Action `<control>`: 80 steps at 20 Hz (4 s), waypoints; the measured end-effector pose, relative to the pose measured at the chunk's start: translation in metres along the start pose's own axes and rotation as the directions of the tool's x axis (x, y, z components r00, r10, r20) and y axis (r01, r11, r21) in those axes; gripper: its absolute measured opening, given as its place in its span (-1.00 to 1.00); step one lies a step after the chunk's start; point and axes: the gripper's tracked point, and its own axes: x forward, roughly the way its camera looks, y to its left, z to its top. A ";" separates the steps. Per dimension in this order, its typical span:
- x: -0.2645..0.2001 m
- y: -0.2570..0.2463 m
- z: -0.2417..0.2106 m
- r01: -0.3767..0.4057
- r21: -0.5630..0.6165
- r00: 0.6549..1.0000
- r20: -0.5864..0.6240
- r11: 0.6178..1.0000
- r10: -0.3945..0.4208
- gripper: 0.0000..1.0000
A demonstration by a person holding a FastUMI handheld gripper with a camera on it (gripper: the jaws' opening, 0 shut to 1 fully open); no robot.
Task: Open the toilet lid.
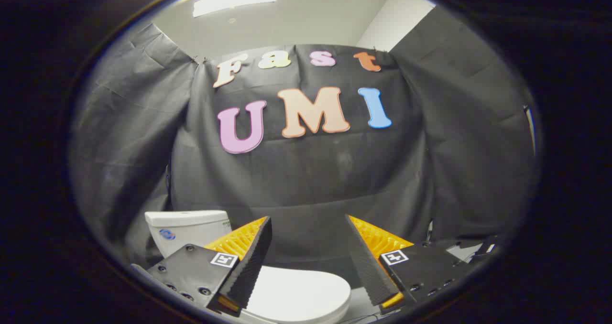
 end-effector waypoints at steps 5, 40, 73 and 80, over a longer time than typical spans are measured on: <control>-0.012 0.037 0.014 0.177 -0.017 0.983 0.052 0.984 -0.176 0.86; -0.161 0.036 -0.308 0.845 0.410 0.534 -0.634 0.343 -0.560 0.72; -0.051 0.109 -0.185 0.546 0.390 0.815 -0.452 0.742 -0.362 -0.95; -0.019 0.150 -0.152 0.387 0.297 0.883 -0.390 0.873 -0.259 -0.91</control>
